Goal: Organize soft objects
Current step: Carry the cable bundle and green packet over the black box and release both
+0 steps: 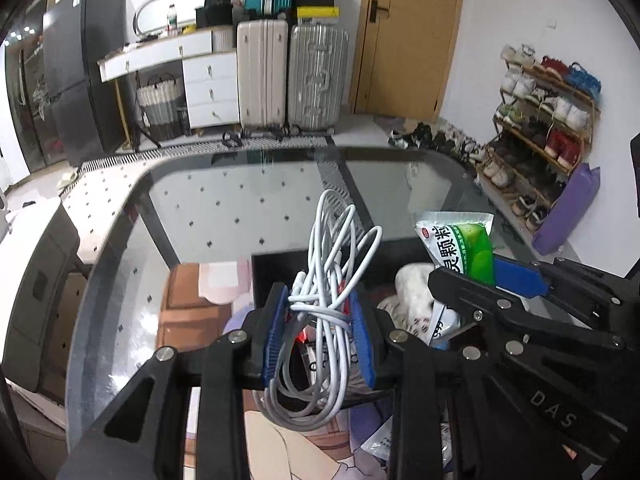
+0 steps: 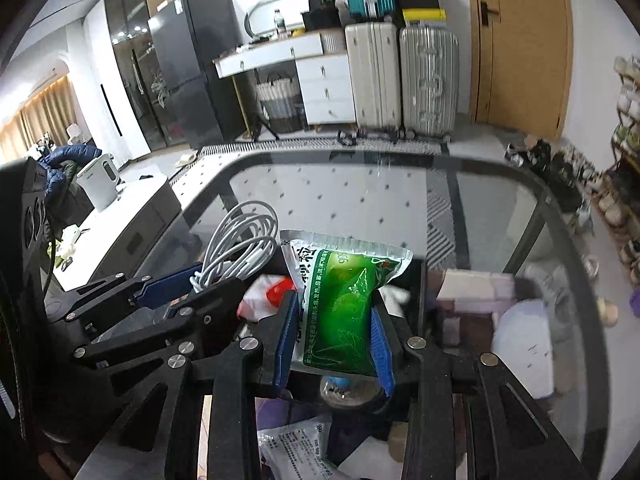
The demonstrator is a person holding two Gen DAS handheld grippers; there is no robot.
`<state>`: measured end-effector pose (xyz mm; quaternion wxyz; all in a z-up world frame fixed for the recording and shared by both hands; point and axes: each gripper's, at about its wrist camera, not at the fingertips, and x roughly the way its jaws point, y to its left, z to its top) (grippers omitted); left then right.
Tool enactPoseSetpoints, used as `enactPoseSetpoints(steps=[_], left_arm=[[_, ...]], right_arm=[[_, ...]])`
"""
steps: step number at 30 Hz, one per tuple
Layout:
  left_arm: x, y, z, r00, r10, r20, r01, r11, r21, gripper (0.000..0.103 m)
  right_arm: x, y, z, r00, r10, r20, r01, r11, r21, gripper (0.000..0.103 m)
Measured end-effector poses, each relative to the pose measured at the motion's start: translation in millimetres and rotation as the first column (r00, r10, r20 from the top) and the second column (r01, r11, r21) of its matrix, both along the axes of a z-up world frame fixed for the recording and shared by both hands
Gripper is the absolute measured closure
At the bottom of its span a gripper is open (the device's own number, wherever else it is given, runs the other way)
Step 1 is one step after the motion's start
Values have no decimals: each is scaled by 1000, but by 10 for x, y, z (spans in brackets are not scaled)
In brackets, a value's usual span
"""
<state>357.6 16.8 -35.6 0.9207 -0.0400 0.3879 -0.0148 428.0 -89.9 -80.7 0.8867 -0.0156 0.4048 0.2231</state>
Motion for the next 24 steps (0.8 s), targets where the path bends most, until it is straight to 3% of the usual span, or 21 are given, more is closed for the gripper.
enactPoseSetpoints(steps=[11, 14, 24], left_arm=[[32, -73, -164, 999, -4, -45, 2, 999, -38, 73], [25, -99, -165, 999, -18, -46, 18, 1000, -14, 73], [-9, -87, -156, 997, -57, -56, 55, 998, -30, 71]], right_arm=[[103, -97, -307, 995, -21, -97, 20, 1000, -6, 69], [107, -136, -347, 992, -19, -122, 20, 1000, 5, 68], [-14, -263, -264, 987, 24, -159, -13, 998, 69, 53]])
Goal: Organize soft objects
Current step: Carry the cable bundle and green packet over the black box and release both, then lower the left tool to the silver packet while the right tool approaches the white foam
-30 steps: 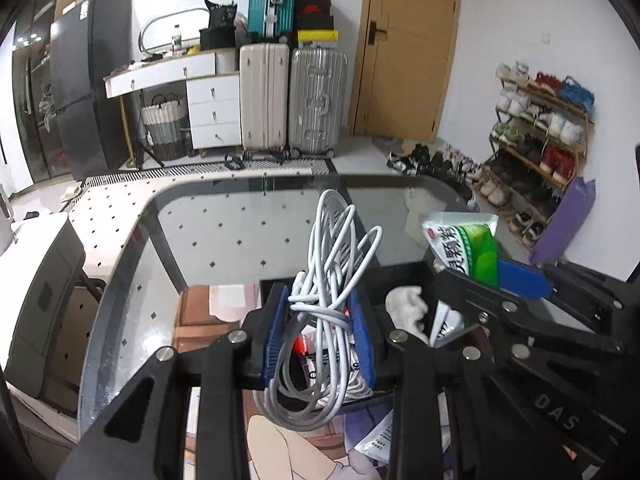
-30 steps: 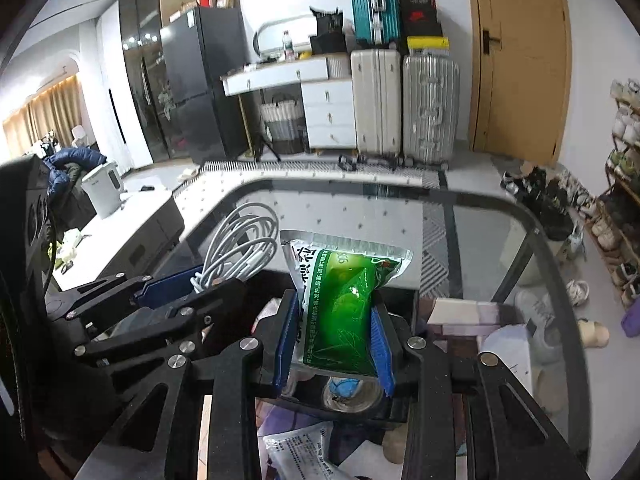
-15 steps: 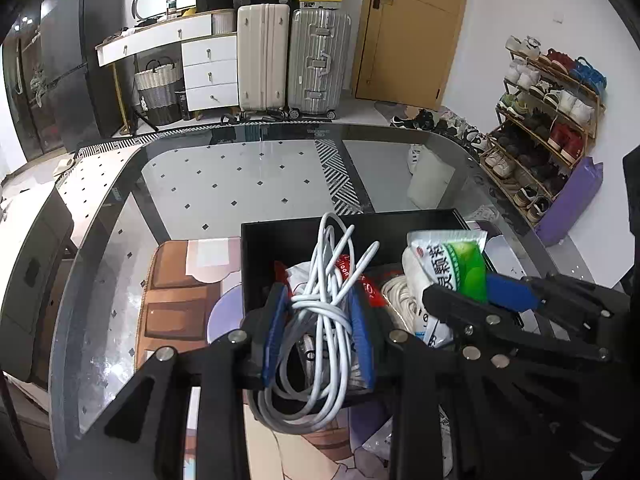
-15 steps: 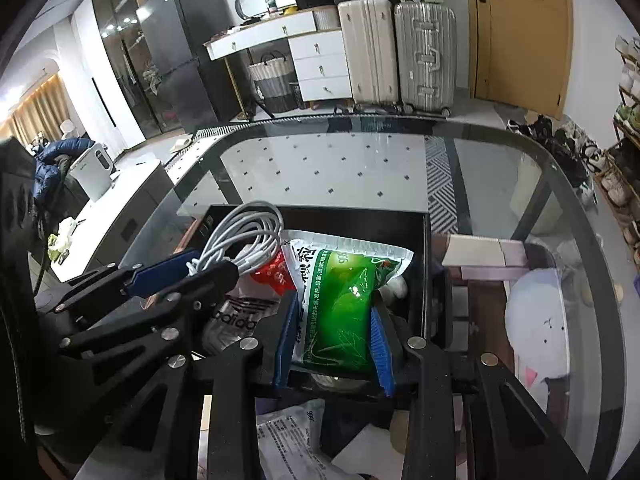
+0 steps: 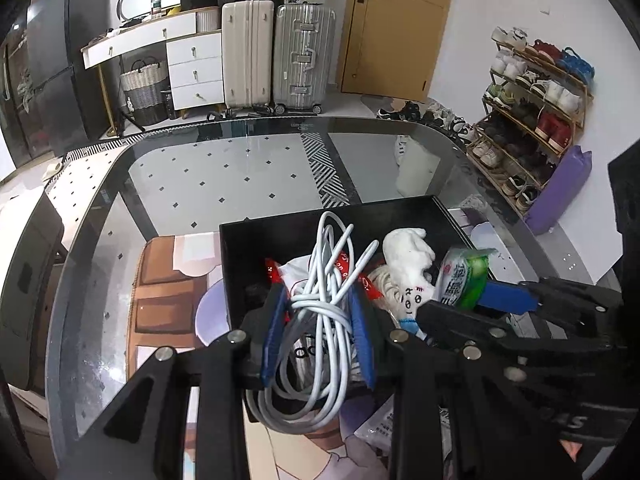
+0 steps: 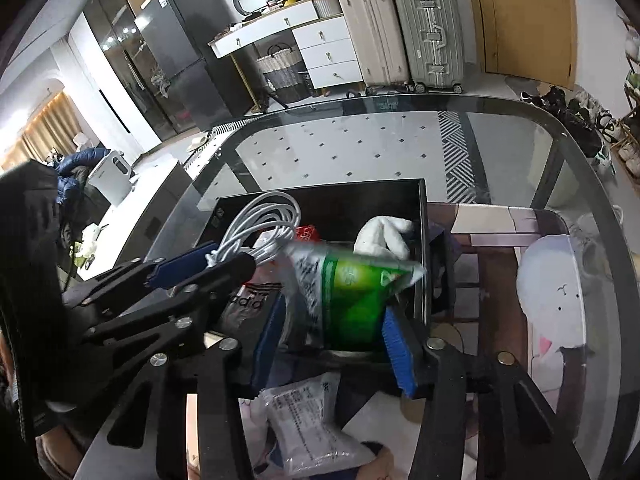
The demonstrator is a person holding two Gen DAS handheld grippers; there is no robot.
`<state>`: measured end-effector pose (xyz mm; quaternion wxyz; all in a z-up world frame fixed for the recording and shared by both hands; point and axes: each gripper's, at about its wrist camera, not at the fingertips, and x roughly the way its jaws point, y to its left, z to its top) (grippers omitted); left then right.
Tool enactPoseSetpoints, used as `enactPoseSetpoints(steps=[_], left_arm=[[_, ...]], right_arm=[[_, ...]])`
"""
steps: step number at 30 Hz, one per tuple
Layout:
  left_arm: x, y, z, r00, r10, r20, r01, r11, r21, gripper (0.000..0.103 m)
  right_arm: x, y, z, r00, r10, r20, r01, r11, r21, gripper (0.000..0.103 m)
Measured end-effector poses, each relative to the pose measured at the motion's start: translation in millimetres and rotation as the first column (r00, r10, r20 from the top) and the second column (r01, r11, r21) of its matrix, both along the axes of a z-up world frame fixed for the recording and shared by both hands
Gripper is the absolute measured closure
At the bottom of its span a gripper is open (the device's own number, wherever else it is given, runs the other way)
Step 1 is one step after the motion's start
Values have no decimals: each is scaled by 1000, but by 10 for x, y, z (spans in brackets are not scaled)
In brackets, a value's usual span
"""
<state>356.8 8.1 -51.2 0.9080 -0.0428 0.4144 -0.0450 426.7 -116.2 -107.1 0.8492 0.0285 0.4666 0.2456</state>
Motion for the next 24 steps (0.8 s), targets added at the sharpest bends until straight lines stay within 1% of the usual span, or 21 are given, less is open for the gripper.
enactPoseSetpoints(steps=[1, 3, 4, 7, 9, 12, 14, 17, 20, 21, 24], left_arm=[[1, 2, -3, 1000, 2, -2, -2, 1000, 5, 69], [-2, 15, 14, 1000, 13, 1, -13, 1000, 15, 50], [-19, 26, 29, 1000, 19, 9, -19, 1000, 16, 47], [-70, 31, 92, 1000, -10, 24, 10, 1000, -6, 38], [-120, 50, 161, 999, 5, 39, -5, 1000, -10, 25], [-221, 77, 280, 998, 14, 64, -14, 1000, -10, 23], [-298, 98, 342, 998, 17, 67, -16, 1000, -22, 22], [-447, 92, 383, 998, 9, 58, -8, 1000, -21, 17], [-609, 42, 392, 998, -23, 52, 23, 1000, 2, 17], [-656, 19, 385, 999, -27, 46, 26, 1000, 11, 17], [-762, -48, 283, 999, -40, -9, 40, 999, 28, 17]], right_arm=[[-28, -10, 33, 1000, 0, 9, 0, 1000, -8, 53], [-75, -41, 97, 999, 0, 34, 0, 1000, -18, 53], [-98, -63, 138, 999, 0, 41, 0, 1000, -15, 53], [-160, -154, 236, 998, -5, 55, 5, 1000, -6, 53], [-217, -235, 311, 997, -12, 72, 12, 1000, -7, 53], [-292, -352, 399, 996, -10, 86, 11, 1000, -5, 53], [-333, -418, 416, 997, -4, 82, 5, 1000, -7, 53], [-434, -451, 377, 997, 15, 80, -12, 999, -35, 53], [-486, -473, 292, 997, 34, 69, -29, 997, -70, 53], [-497, -479, 259, 997, 38, 63, -33, 996, -77, 53], [-528, -525, 123, 998, 53, 32, -49, 994, -99, 53]])
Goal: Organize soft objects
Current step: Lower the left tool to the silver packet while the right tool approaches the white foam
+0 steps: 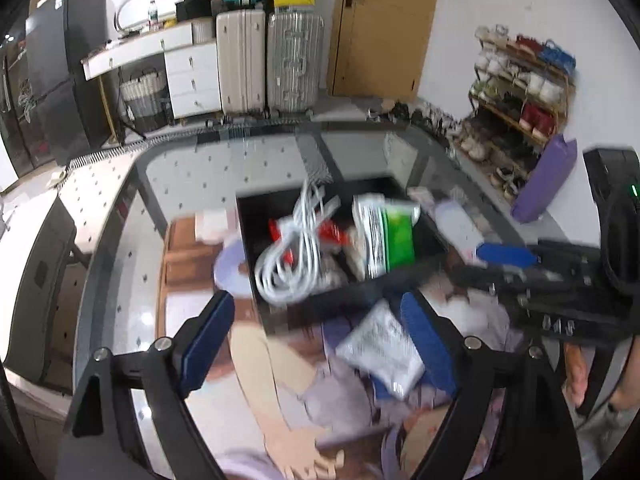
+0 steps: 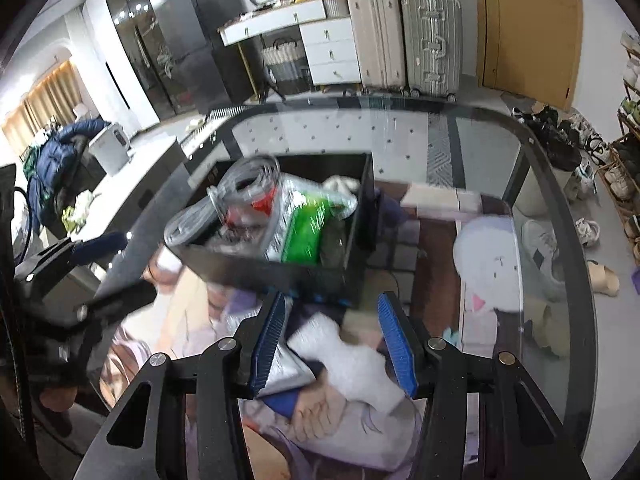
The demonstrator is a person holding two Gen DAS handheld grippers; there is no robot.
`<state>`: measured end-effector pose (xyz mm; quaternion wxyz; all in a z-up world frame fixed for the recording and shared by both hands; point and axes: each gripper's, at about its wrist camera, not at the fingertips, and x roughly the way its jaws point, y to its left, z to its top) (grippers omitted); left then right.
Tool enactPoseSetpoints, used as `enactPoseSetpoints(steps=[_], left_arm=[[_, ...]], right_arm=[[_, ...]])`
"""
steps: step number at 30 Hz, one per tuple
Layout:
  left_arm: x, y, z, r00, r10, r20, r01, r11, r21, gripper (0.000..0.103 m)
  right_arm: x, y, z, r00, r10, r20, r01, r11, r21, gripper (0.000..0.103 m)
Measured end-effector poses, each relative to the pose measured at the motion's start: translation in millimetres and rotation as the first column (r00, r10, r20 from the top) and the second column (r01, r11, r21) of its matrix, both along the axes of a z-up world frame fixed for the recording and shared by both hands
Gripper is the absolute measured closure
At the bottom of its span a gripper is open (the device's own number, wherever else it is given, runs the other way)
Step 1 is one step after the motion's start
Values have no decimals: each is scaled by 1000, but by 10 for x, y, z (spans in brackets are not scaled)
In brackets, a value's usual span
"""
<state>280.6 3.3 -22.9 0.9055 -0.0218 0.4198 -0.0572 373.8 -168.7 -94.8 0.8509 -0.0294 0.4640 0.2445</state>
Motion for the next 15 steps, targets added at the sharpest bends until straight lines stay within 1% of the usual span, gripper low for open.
enactPoseSetpoints(steps=[3, 4, 9, 10, 12, 13, 14, 15], left_arm=[[-102, -120, -181, 998, -33, -60, 36, 999, 34, 17], [-110, -170, -241, 996, -43, -78, 46, 998, 36, 17], [-66, -372, -508, 985, -54, -166, 61, 997, 37, 17], [-38, -409, -544, 982, -48, -182, 58, 997, 51, 17], [-11, -448, -572, 982, -39, -186, 50, 997, 57, 17], [12, -466, -576, 981, -35, -189, 43, 998, 40, 17], [21, -474, -586, 980, -35, -196, 40, 999, 21, 17], [57, -492, -613, 976, -37, -214, 37, 999, -6, 17]], right_arm=[[-3, -42, -147, 999, 4, -49, -5, 1000, -20, 53], [8, -60, -201, 998, -3, -58, 1, 999, -41, 53], [26, -126, -345, 998, -11, -69, 2, 992, -127, 53], [27, -138, -346, 997, -9, -70, 0, 992, -127, 53], [23, -199, -365, 997, -8, -79, -2, 993, -119, 52], [23, -213, -368, 997, -7, -80, -2, 993, -115, 47], [22, -240, -380, 997, -13, -77, 4, 993, -117, 39], [20, -260, -393, 997, -21, -71, 12, 993, -120, 37]])
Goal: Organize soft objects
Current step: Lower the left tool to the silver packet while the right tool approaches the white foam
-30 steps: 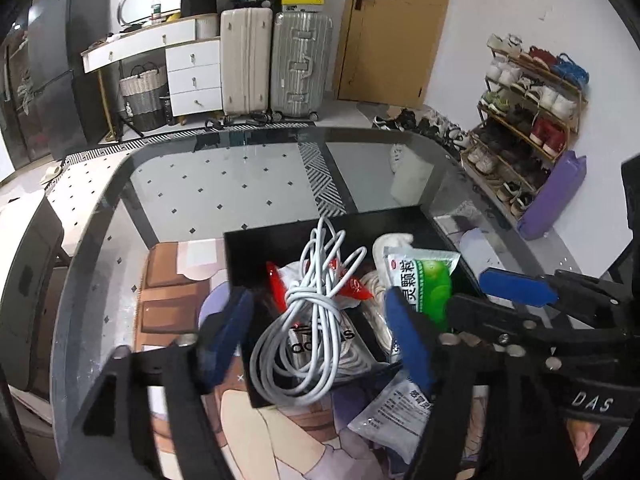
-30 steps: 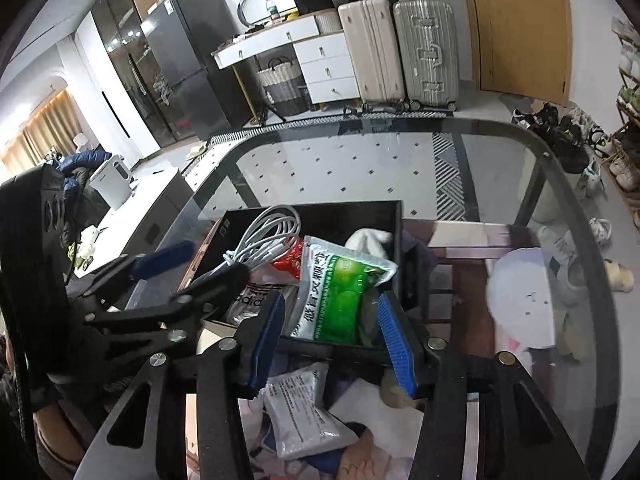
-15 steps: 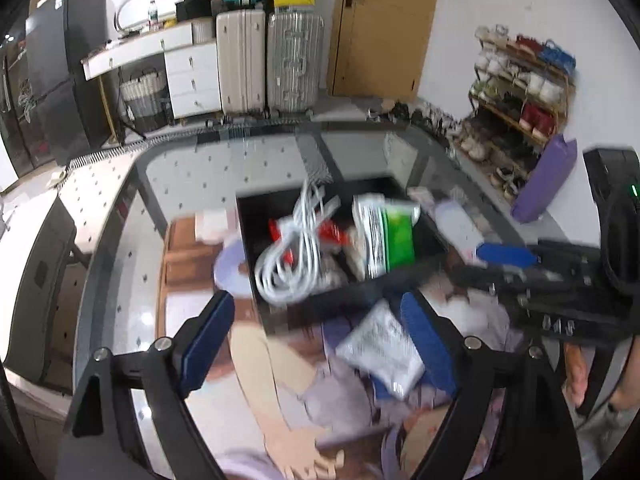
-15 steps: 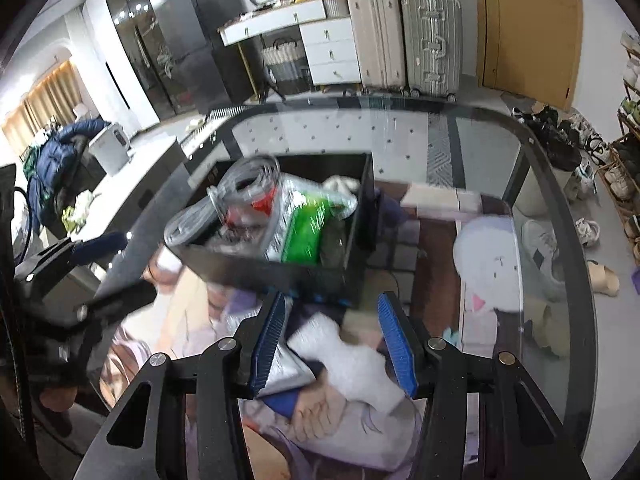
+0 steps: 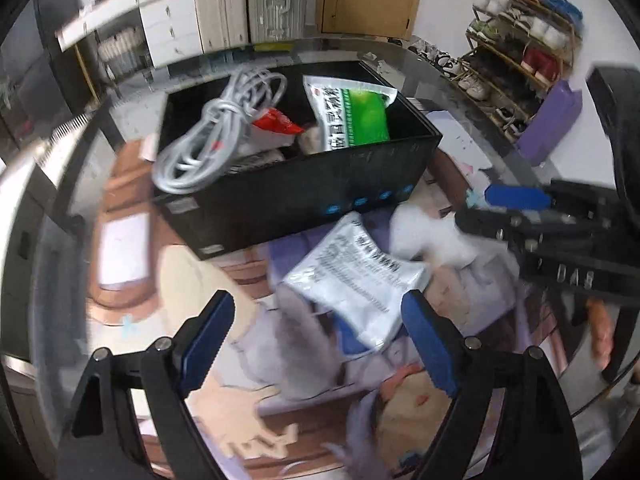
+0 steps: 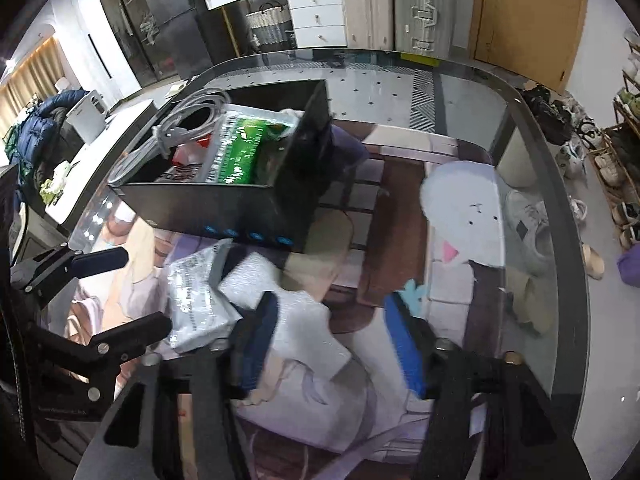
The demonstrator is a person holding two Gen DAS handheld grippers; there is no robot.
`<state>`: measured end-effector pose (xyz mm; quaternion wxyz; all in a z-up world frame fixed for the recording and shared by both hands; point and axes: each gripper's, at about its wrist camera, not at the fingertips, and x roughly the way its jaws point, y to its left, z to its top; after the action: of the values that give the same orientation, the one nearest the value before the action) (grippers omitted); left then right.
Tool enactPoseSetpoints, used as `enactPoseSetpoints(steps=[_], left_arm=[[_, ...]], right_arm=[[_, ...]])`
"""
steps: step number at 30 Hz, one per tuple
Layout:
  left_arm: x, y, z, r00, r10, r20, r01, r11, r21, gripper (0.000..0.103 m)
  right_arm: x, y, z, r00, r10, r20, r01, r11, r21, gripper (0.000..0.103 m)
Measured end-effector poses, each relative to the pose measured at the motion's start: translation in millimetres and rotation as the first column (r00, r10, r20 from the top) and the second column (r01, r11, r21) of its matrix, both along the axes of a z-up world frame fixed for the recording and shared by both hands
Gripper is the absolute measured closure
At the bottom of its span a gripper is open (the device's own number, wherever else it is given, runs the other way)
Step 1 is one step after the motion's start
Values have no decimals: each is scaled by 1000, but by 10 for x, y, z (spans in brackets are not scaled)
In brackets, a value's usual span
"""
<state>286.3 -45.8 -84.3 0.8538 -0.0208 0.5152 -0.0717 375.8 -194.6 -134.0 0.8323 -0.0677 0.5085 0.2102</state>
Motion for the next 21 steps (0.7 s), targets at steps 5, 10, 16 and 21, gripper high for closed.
enactPoseSetpoints(steps=[5, 10, 16, 21], left_arm=[[181, -39, -97, 998, 46, -44, -47, 998, -30, 17], [306, -121, -79, 998, 62, -17, -62, 998, 18, 17], [390, -188, -124, 997, 78, -17, -78, 997, 28, 17], [363, -179, -137, 999, 54, 6, -54, 994, 95, 14]], right_arm=[[32, -54, -27, 1000, -3, -7, 3, 1000, 11, 35], [56, -94, -61, 1000, -13, -17, 13, 1000, 3, 35], [64, -111, -63, 1000, -20, -9, 20, 1000, 2, 35], [69, -131, -71, 1000, -22, -8, 22, 1000, -2, 35]])
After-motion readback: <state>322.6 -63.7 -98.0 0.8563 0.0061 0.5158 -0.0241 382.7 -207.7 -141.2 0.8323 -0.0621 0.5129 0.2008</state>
